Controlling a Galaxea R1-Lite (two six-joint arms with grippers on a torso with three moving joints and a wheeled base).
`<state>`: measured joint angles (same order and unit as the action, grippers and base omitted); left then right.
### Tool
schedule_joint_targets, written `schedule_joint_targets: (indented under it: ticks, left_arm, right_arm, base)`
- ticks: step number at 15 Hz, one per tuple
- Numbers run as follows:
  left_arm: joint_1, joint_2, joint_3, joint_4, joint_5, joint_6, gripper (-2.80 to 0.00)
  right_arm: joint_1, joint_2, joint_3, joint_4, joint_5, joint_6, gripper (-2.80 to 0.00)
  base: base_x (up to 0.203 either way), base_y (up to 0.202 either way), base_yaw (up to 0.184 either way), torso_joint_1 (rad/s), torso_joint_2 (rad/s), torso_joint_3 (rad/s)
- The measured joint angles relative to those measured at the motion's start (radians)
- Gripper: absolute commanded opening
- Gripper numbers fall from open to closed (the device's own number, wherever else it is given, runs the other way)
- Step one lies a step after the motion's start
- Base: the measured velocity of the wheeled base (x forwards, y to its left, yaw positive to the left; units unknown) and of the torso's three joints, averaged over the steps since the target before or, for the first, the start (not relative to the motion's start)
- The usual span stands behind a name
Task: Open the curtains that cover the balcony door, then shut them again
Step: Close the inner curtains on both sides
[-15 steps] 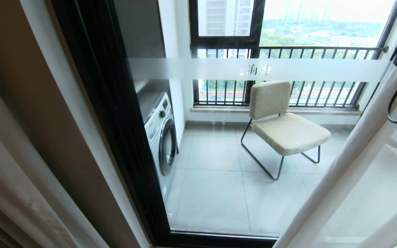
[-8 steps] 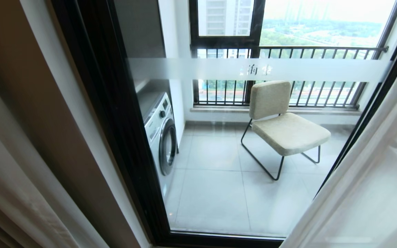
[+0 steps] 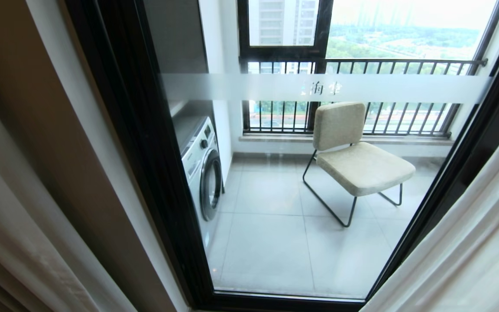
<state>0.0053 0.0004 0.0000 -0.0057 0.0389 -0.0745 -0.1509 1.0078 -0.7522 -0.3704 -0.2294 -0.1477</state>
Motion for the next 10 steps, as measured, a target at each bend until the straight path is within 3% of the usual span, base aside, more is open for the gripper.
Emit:
schedule_joint_targets:
  ticks: [7,8,10]
  left_arm:
    - [0.0,0.0,0.0,0.0,0.0,0.0,-2.8]
    - [0.0,0.0,0.0,0.0,0.0,0.0,-2.8]
    - [0.0,0.0,0.0,0.0,0.0,0.0,-2.8]
  right_arm:
    - [0.055,-0.321,0.283,0.013,0.006,0.007,0.0]
    - [0.062,-0.347,0.295,0.014,0.007,0.006,-2.8]
    - [0.072,-0.381,0.312,0.008,0.023,0.008,-2.8]
  base:
    - [0.0,0.0,0.0,0.0,0.0,0.0]
    - [0.0,0.0,0.0,0.0,0.0,0.0]
    - [0.0,0.0,0.0,0.0,0.0,0.0]
